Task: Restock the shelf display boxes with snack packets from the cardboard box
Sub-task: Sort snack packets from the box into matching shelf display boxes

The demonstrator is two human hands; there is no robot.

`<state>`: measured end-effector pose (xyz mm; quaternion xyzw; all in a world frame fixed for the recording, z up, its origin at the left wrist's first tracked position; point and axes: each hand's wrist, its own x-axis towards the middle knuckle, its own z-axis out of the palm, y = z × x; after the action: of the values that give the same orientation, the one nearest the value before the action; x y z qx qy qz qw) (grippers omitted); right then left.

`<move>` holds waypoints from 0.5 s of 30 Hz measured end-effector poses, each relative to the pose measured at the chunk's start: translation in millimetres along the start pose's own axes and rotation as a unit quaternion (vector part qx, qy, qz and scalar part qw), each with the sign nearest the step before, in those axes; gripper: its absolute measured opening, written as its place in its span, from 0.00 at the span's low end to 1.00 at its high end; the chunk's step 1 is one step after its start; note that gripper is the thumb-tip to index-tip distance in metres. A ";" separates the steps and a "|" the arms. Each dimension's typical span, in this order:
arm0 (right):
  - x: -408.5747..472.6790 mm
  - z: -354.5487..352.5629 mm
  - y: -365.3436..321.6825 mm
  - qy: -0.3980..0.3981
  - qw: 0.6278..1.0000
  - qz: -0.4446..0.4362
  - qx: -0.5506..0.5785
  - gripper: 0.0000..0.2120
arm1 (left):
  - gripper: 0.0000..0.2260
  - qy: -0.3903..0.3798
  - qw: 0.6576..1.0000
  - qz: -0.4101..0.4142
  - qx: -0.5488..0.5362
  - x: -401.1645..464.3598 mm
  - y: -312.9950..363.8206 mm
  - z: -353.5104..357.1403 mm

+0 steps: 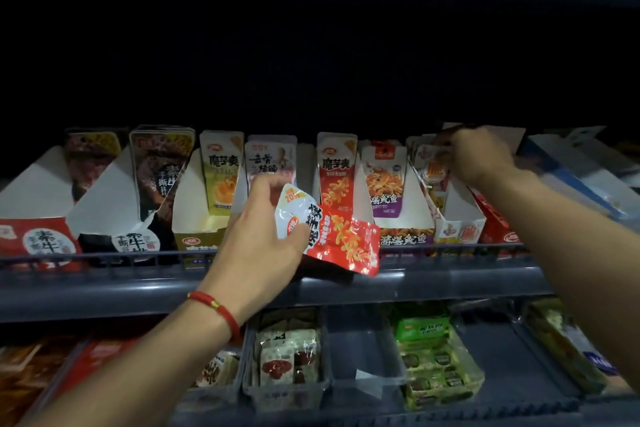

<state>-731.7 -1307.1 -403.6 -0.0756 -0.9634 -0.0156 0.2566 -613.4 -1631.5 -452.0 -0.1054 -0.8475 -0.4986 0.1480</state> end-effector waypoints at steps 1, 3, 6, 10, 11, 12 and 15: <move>-0.8 2.5 0.0 0.020 1.000 -0.011 -0.009 0.09 | 0.21 -0.002 1.000 0.005 0.005 1.0 -0.9 0.5; -3.8 3.2 0.0 0.063 0.997 -0.042 -0.023 0.08 | 0.19 -0.011 0.999 0.023 0.029 3.9 -2.8 2.2; -8.9 -0.3 0.8 0.103 0.991 -0.082 -0.018 0.07 | 0.17 -0.016 0.998 0.030 0.050 6.3 -4.0 3.9; -23.9 -20.9 -16.3 0.128 0.986 -0.100 0.043 0.11 | 0.12 -0.031 0.998 0.048 0.009 4.3 1.6 -0.2; -33.0 -29.0 -26.7 0.131 0.979 -0.121 0.099 0.12 | 0.10 -0.034 0.998 0.056 -0.005 4.2 3.0 -2.3; -44.4 -38.2 -38.9 0.117 0.969 -0.145 0.161 0.12 | 0.09 -0.038 0.997 0.060 -0.017 4.9 3.7 -4.1; -84.8 -61.0 -76.1 -0.049 0.929 -0.223 0.291 0.15 | 0.11 -0.065 0.995 0.055 -0.049 6.5 6.0 -8.0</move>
<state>-640.7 -1398.2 -392.2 0.2188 -0.9290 0.2125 0.2097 -616.4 -1635.4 -441.1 -0.1911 -0.8227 -0.5231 0.1144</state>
